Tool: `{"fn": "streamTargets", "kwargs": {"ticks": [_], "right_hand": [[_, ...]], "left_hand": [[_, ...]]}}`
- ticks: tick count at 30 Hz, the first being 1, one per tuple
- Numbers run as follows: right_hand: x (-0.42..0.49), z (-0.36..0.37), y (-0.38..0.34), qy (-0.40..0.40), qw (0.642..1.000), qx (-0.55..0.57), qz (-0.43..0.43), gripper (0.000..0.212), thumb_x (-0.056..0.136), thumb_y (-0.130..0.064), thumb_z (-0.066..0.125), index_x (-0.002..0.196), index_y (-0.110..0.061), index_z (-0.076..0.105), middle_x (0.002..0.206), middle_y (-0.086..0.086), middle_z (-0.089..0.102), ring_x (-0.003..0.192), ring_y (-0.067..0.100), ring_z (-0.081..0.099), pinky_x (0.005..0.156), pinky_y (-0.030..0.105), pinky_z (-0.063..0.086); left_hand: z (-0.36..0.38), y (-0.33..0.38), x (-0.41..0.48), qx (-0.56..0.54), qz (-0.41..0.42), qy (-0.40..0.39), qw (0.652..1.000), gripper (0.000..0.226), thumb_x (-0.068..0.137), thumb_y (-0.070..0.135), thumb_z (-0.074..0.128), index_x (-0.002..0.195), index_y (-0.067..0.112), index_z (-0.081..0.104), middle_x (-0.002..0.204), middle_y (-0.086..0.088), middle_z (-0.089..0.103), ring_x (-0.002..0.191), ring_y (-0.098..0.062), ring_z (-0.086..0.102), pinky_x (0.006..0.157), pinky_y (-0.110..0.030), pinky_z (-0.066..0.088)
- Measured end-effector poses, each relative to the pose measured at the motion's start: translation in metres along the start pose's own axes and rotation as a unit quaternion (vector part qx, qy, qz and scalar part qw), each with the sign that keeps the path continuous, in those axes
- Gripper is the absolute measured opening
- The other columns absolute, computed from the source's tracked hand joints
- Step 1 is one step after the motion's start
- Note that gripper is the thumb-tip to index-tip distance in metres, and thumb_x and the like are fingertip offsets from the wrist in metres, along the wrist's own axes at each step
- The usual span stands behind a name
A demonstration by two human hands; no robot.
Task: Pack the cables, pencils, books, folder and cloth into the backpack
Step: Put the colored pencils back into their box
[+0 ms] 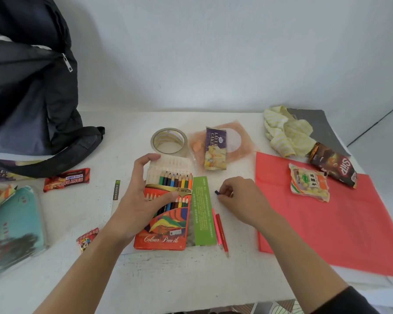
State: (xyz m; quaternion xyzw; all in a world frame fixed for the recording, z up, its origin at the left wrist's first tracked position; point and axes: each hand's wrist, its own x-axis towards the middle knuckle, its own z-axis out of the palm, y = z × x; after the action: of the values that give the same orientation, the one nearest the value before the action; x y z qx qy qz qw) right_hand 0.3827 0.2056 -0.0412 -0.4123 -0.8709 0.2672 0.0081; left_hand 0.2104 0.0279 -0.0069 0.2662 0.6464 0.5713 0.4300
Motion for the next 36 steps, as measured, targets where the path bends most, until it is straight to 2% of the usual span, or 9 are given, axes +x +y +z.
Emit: {"fn": "streamTargets", "kwargs": {"ticks": [4,7,10,13,15,17,21,28,36], "right_hand": [[-0.002,-0.016,-0.024,0.077,0.974,0.206,-0.055,0.012,0.100,-0.018,0.060,0.091,-0.025,0.057,0.080,-0.009,0.064,0.072,0.001,0.055,0.065,0.024,0.040],[-0.005,-0.024,-0.048,0.040,0.938,0.331,-0.101,0.010,0.105,-0.021,0.052,0.096,-0.025,0.051,0.068,-0.002,0.063,0.063,0.016,0.058,0.062,0.029,0.042],[-0.003,-0.023,-0.066,0.025,0.927,0.341,-0.153,0.003,0.099,-0.023,0.065,0.097,-0.023,0.062,0.061,-0.007,0.053,0.053,0.013,0.050,0.059,0.032,0.042],[-0.001,-0.027,-0.082,0.068,0.909,0.374,-0.173,0.006,0.090,-0.014,0.077,0.095,-0.018,0.077,0.068,-0.009,0.066,0.064,0.008,0.062,0.065,0.025,0.048],[0.003,-0.032,-0.089,0.050,0.892,0.420,-0.159,0.011,0.092,-0.009,0.074,0.101,-0.012,0.080,0.072,-0.008,0.071,0.067,0.010,0.065,0.066,0.023,0.050],[0.006,-0.034,-0.093,-0.012,0.873,0.466,-0.143,0.016,0.099,-0.008,0.064,0.107,-0.007,0.078,0.069,0.000,0.065,0.059,0.015,0.053,0.059,0.027,0.041],[0.013,-0.034,-0.100,-0.050,0.878,0.459,-0.124,0.010,0.098,-0.005,0.063,0.098,-0.003,0.072,0.067,0.012,0.049,0.059,0.026,0.036,0.055,0.033,0.028],[0.021,-0.033,-0.107,-0.014,0.888,0.454,-0.076,0.013,0.087,-0.015,0.081,0.083,-0.006,0.073,0.053,-0.006,0.050,0.044,0.002,0.043,0.054,0.018,0.038],[0.026,-0.037,-0.112,-0.017,0.887,0.453,-0.085,0.011,0.086,-0.013,0.081,0.078,-0.008,0.074,0.050,-0.008,0.046,0.046,0.005,0.040,0.054,0.018,0.035]], "left_hand": [[0.002,0.004,-0.002,0.011,-0.001,-0.006,1.000,0.067,0.090,0.008,0.074,0.129,0.047,0.037,0.100,0.004,0.077,0.081,-0.031,0.078,0.060,-0.034,0.063],[0.003,0.007,-0.002,0.022,0.004,-0.013,1.000,0.068,0.090,0.009,0.074,0.130,0.047,0.035,0.100,0.003,0.077,0.080,-0.031,0.078,0.061,-0.035,0.063],[0.003,0.012,-0.002,0.036,0.022,-0.026,0.999,0.068,0.091,0.009,0.073,0.133,0.044,0.033,0.100,0.001,0.078,0.078,-0.032,0.078,0.062,-0.034,0.063],[0.001,0.016,-0.003,0.050,0.036,-0.036,0.997,0.069,0.092,0.009,0.072,0.134,0.043,0.030,0.102,-0.002,0.078,0.079,-0.031,0.078,0.064,-0.033,0.063],[-0.001,0.017,-0.004,0.048,0.043,-0.046,0.997,0.072,0.092,0.007,0.072,0.136,0.043,0.028,0.103,-0.004,0.078,0.080,-0.032,0.078,0.066,-0.033,0.063],[-0.002,0.017,-0.005,0.042,0.049,-0.057,0.996,0.075,0.093,0.003,0.071,0.137,0.043,0.026,0.103,-0.006,0.079,0.081,-0.032,0.078,0.067,-0.033,0.063],[-0.004,0.016,-0.008,0.028,0.046,-0.075,0.996,0.077,0.093,0.000,0.069,0.139,0.042,0.023,0.103,-0.007,0.079,0.081,-0.032,0.078,0.067,-0.031,0.062],[-0.012,0.013,-0.011,0.034,0.048,-0.087,0.994,0.077,0.093,0.003,0.071,0.140,0.042,0.025,0.106,-0.007,0.078,0.088,-0.031,0.077,0.074,-0.038,0.063],[-0.019,0.014,-0.011,0.036,0.031,-0.082,0.995,0.075,0.093,0.005,0.072,0.137,0.043,0.025,0.109,-0.004,0.077,0.087,-0.031,0.078,0.073,-0.037,0.063]]}}
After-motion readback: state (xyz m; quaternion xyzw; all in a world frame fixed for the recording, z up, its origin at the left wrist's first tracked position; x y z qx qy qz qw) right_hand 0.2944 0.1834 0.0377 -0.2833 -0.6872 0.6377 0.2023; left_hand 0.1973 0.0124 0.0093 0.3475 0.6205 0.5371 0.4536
